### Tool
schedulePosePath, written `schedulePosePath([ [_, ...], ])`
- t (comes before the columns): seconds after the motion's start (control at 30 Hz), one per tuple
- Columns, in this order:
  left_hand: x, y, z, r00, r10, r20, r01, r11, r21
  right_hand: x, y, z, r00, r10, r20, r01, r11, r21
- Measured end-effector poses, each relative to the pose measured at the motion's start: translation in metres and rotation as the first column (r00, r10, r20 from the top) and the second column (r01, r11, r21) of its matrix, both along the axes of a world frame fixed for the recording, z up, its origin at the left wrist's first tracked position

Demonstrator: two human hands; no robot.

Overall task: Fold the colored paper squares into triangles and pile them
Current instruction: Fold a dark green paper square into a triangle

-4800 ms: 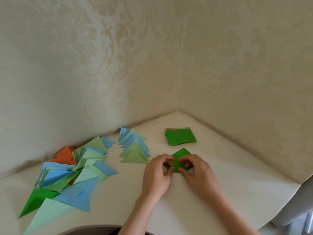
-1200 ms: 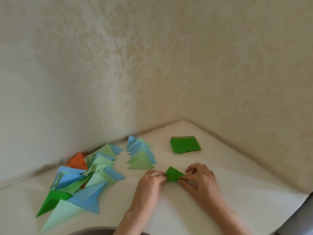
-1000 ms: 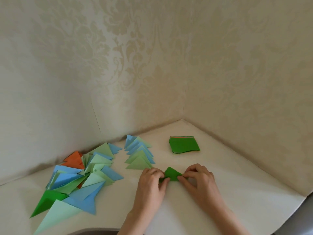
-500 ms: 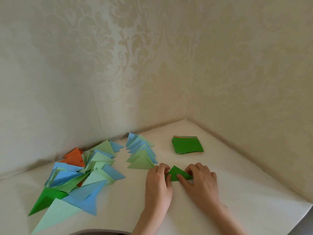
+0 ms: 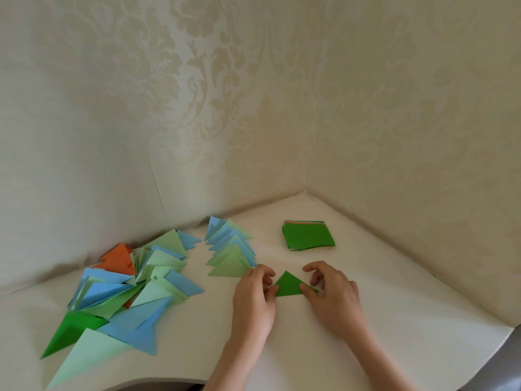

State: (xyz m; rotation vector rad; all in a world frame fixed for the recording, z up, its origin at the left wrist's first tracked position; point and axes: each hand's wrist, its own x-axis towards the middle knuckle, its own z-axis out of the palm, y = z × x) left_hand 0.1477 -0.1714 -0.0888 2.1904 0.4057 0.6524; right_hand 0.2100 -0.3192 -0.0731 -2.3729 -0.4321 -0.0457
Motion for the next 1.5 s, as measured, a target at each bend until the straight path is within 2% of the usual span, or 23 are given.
schedulePosePath([
  [0.17, -0.006, 0.008, 0.000, 0.999, -0.033, 0.039, 0.034, 0.999, -0.023, 0.001, -0.006, -0.003, 0.999, 0.015, -0.035, -0.011, 0.993, 0.118],
  [0.47, -0.007, 0.005, 0.007, 0.999, -0.046, 0.000, 0.046, 0.999, -0.020, -0.005, 0.000, -0.006, 0.994, -0.057, 0.097, 0.052, 0.997, 0.057],
  [0.63, -0.012, 0.008, 0.011, 0.998, -0.058, -0.021, 0.056, 0.997, -0.051, -0.003, 0.001, -0.006, 0.995, -0.064, 0.074, 0.062, 0.998, 0.027],
  [0.73, -0.016, 0.004, 0.012, 0.996, -0.058, -0.072, 0.060, 0.998, 0.018, -0.004, 0.000, -0.007, 0.993, -0.069, 0.093, 0.067, 0.998, 0.022],
  [0.9, -0.015, -0.017, 0.018, 0.994, 0.013, -0.107, 0.011, 0.976, 0.218, -0.006, 0.002, -0.008, 0.991, -0.068, 0.117, 0.067, 0.998, 0.006],
  [1.0, -0.007, -0.026, 0.027, 0.977, 0.047, -0.208, 0.000, 0.975, 0.223, -0.005, 0.001, -0.009, 0.992, -0.060, 0.114, 0.062, 0.998, -0.017],
  [1.13, 0.002, -0.026, 0.029, 0.965, 0.055, -0.258, -0.005, 0.982, 0.189, -0.004, 0.001, -0.010, 0.991, -0.051, 0.127, 0.056, 0.998, -0.035],
  [1.33, 0.000, -0.021, 0.021, 0.979, -0.021, -0.203, 0.050, 0.989, 0.140, -0.004, -0.001, -0.010, 0.991, -0.039, 0.131, 0.045, 0.998, -0.042],
  [1.5, -0.014, -0.010, 0.014, 0.998, -0.068, -0.011, 0.069, 0.993, 0.096, -0.004, -0.004, -0.009, 0.991, -0.029, 0.128, 0.019, 0.997, 0.073],
])
